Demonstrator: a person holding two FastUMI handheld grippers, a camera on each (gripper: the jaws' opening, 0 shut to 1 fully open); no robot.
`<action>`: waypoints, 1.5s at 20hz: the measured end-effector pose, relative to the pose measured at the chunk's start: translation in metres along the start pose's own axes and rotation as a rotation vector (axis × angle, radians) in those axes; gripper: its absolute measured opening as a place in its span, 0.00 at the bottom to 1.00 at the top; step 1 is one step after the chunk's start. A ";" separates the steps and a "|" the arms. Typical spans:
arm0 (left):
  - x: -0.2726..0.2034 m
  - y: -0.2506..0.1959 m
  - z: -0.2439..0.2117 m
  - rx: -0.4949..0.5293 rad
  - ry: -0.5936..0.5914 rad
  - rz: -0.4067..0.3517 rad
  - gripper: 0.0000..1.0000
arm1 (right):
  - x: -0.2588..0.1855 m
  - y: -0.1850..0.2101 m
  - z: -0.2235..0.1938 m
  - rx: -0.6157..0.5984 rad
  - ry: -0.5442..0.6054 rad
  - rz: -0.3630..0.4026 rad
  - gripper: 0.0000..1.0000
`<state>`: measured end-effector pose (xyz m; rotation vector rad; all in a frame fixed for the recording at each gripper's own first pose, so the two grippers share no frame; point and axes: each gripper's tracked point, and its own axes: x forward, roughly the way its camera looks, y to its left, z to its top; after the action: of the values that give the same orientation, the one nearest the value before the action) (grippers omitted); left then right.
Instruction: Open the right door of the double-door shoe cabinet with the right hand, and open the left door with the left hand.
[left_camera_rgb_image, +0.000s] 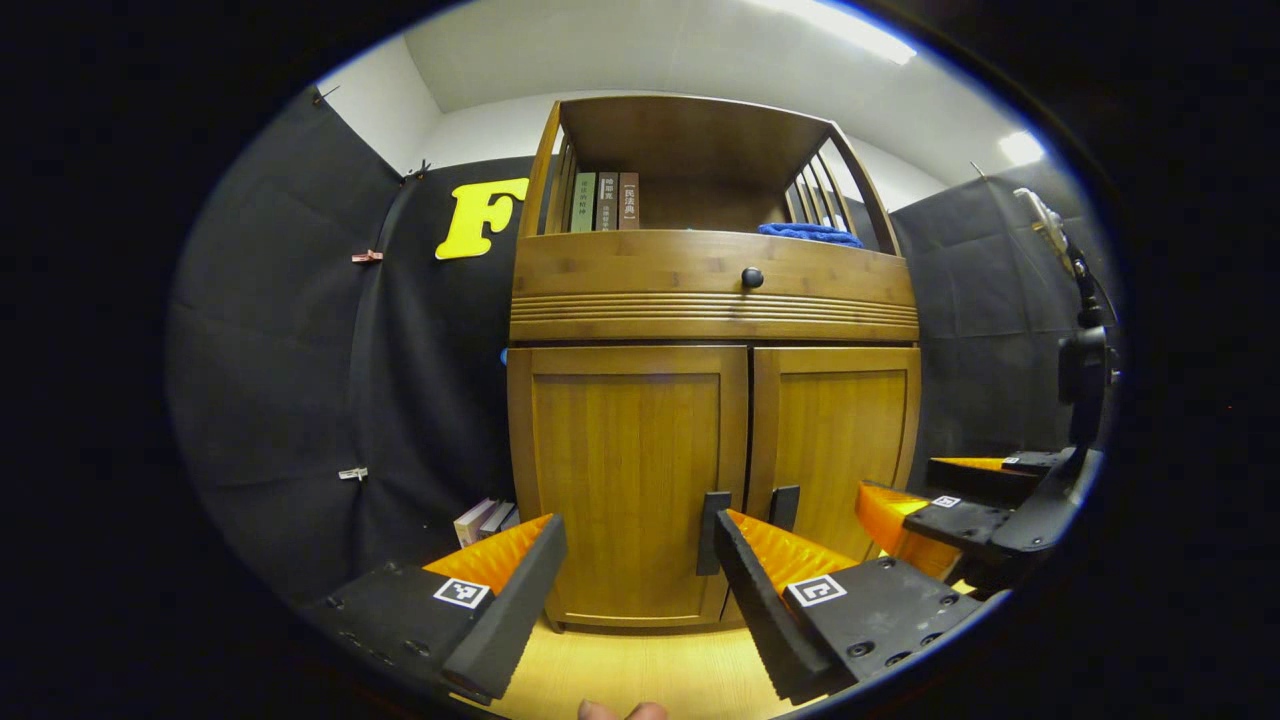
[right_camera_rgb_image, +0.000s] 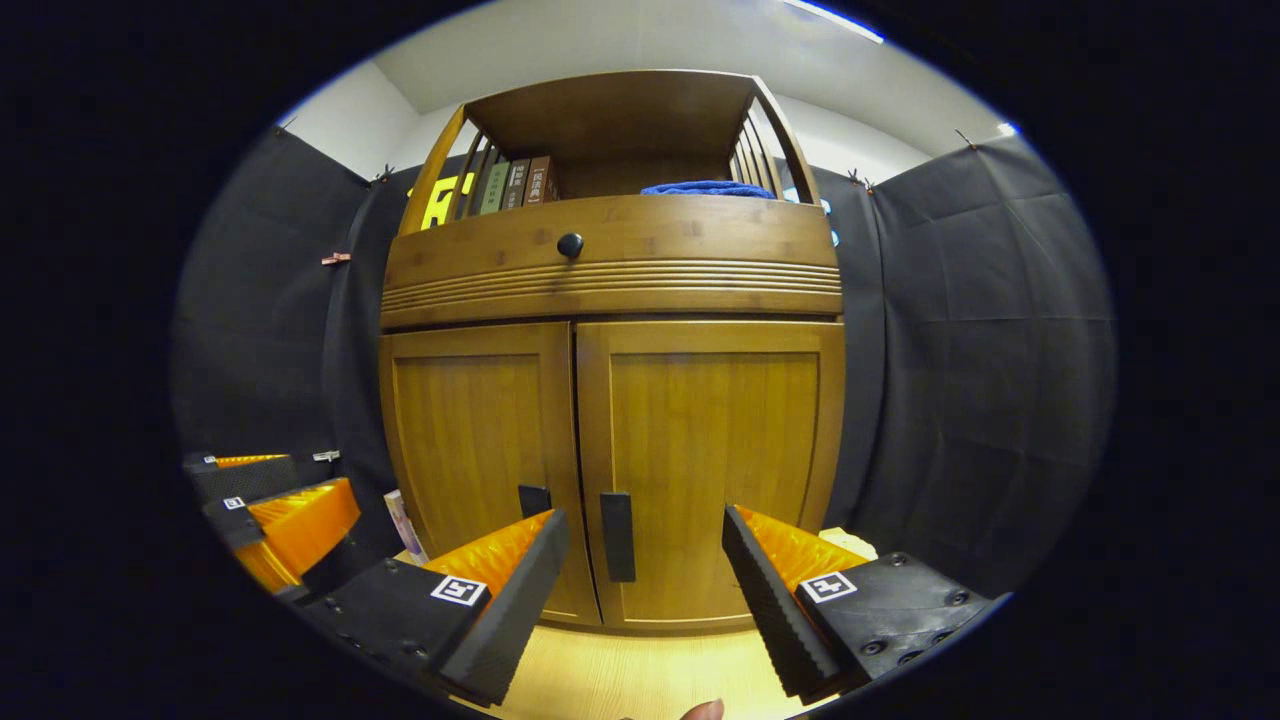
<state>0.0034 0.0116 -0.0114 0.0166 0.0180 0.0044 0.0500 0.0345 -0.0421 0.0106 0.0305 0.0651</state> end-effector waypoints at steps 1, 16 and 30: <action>0.001 0.000 -0.001 0.002 0.002 0.000 0.93 | 0.009 0.001 -0.004 0.006 0.005 0.002 0.98; 0.013 0.006 -0.012 0.009 0.025 0.004 0.92 | 0.128 0.024 -0.096 0.030 0.187 0.032 0.96; 0.015 0.019 -0.013 0.003 0.048 0.044 0.93 | 0.147 0.020 -0.114 0.004 0.231 0.022 0.24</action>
<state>0.0181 0.0306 -0.0241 0.0204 0.0654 0.0486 0.1913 0.0654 -0.1602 0.0073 0.2616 0.0882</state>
